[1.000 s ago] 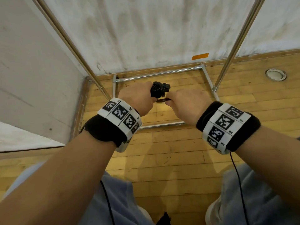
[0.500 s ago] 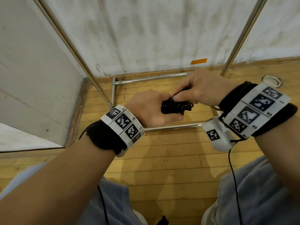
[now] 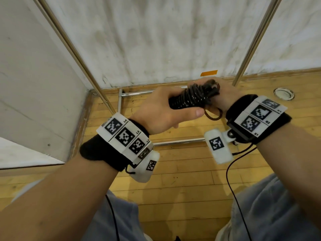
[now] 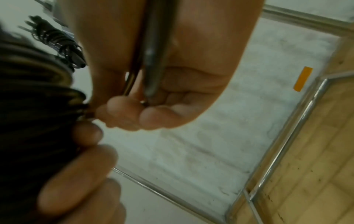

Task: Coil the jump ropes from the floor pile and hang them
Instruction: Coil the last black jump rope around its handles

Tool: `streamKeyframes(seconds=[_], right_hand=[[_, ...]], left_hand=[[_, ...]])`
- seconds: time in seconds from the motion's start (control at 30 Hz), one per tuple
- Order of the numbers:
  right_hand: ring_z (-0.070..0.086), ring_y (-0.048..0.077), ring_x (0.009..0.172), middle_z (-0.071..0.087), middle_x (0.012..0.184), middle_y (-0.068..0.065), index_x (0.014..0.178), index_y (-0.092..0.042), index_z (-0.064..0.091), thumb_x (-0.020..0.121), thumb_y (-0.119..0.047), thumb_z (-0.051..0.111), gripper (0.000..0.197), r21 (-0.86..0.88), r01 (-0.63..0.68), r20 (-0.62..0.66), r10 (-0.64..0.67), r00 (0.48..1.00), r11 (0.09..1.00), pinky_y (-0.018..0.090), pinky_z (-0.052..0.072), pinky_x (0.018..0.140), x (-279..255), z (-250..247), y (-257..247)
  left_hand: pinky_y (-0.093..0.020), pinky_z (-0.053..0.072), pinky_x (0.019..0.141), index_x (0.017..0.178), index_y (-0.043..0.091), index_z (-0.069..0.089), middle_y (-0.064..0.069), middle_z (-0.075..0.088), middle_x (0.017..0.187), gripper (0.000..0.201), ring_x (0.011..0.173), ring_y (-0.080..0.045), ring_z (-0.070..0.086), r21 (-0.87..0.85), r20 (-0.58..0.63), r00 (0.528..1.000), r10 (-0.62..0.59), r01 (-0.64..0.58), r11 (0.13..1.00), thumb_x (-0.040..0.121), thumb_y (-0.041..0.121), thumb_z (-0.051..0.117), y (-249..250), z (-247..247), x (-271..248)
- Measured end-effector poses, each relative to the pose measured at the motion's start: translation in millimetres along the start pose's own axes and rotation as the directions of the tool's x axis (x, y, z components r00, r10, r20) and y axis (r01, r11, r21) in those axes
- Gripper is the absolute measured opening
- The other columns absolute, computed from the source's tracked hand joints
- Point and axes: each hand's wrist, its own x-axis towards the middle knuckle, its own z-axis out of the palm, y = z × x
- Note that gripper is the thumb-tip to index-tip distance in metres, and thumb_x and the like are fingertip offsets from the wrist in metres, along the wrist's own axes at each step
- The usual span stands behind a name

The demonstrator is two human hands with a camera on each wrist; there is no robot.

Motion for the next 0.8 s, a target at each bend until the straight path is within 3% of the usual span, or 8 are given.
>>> streamKeyframes(seconds=[0.03, 0.07, 0.13, 0.2, 0.3, 0.47, 0.6, 0.8], right_hand=[[0.049, -0.016, 0.04, 0.045, 0.032, -0.014, 0.061, -0.024, 0.042, 0.092, 0.001, 0.049, 0.04, -0.046, -0.023, -0.044, 0.021, 0.999, 0.999, 0.004, 0.04, 0.047, -2, 2, 0], [0.052, -0.009, 0.041, 0.049, 0.041, -0.015, 0.065, -0.022, 0.044, 0.094, 0.003, 0.045, 0.038, -0.023, -0.008, -0.01, 0.008, 1.0, 1.0, 0.004, 0.039, 0.046, -3, 6, 1], [0.048, 0.004, 0.042, 0.054, 0.052, -0.006, 0.08, -0.016, 0.06, 0.096, -0.006, 0.046, 0.023, 0.131, 0.039, 0.053, -0.047, 0.998, 0.991, 0.014, 0.041, 0.045, -6, 16, 0], [0.042, 0.009, 0.045, 0.05, 0.054, -0.006, 0.086, -0.015, 0.064, 0.098, -0.017, 0.046, 0.021, 0.046, 0.108, -0.009, -0.108, 0.994, 0.993, 0.024, 0.037, 0.046, -6, 24, -1], [0.035, 0.003, 0.042, 0.042, 0.056, -0.007, 0.093, 0.0, 0.061, 0.099, -0.019, 0.042, 0.027, -0.106, 0.201, -0.038, -0.206, 0.978, 0.974, 0.024, 0.029, 0.048, -2, 37, -3], [0.045, -0.003, 0.049, 0.049, 0.057, -0.014, 0.086, -0.018, 0.061, 0.091, -0.027, 0.055, 0.012, -0.314, 0.23, 0.011, -0.239, 0.971, 0.921, 0.012, 0.032, 0.048, -2, 37, -12], [0.041, 0.007, 0.054, 0.045, 0.064, -0.007, 0.082, -0.014, 0.051, 0.1, -0.019, 0.039, 0.022, -0.469, 0.228, -0.006, -0.261, 0.965, 0.853, 0.011, 0.032, 0.047, -3, 33, -18], [0.04, 0.007, 0.054, 0.044, 0.063, -0.006, 0.083, -0.01, 0.052, 0.1, -0.017, 0.038, 0.023, -0.463, 0.192, -0.12, -0.276, 0.954, 0.865, 0.01, 0.033, 0.047, -8, 28, -16]], left_hand=[[-0.028, 0.046, 0.045, 0.09, 0.02, 0.064, 0.007, 0.062, 0.057, 0.033, 0.05, -0.012, 0.06, -0.053, -0.035, 0.999, -0.009, 0.007, 0.999, 0.071, 0.046, 0.071, -1, 0, 2], [-0.029, 0.046, 0.045, 0.092, 0.02, 0.06, 0.007, 0.063, 0.06, 0.028, 0.051, -0.012, 0.06, -0.106, -0.083, 0.996, -0.033, 0.024, 0.994, 0.076, 0.041, 0.069, -3, 0, 4], [-0.031, 0.048, 0.048, 0.093, 0.019, 0.053, 0.005, 0.063, 0.069, 0.021, 0.055, -0.011, 0.062, -0.179, -0.19, 0.978, -0.082, 0.047, 0.983, 0.088, 0.035, 0.064, -8, -4, 10], [-0.028, 0.047, 0.045, 0.089, 0.018, 0.048, -0.001, 0.062, 0.074, 0.019, 0.055, -0.01, 0.062, -0.185, -0.269, 0.958, -0.098, 0.048, 0.982, 0.094, 0.034, 0.057, -13, -9, 16], [-0.026, 0.045, 0.043, 0.089, 0.019, 0.044, -0.001, 0.063, 0.074, 0.026, 0.053, -0.009, 0.062, -0.15, -0.36, 0.92, -0.155, 0.107, 0.983, 0.092, 0.04, 0.058, -20, -8, 22], [-0.022, 0.044, 0.04, 0.095, 0.019, 0.042, 0.001, 0.063, 0.072, 0.033, 0.046, -0.004, 0.058, -0.138, -0.451, 0.875, -0.177, 0.127, 0.982, 0.087, 0.041, 0.064, -22, -7, 26], [-0.024, 0.048, 0.044, 0.125, 0.012, 0.036, 0.002, 0.064, 0.081, 0.049, 0.054, -0.005, 0.063, -0.153, -0.417, 0.894, -0.163, 0.108, 0.982, 0.091, 0.036, 0.061, -19, -5, 24], [-0.011, 0.04, 0.041, 0.117, 0.014, 0.037, 0.005, 0.058, 0.087, 0.025, 0.061, 0.001, 0.063, -0.171, -0.287, 0.949, -0.129, 0.082, 0.982, 0.099, 0.027, 0.049, -14, -1, 20]])
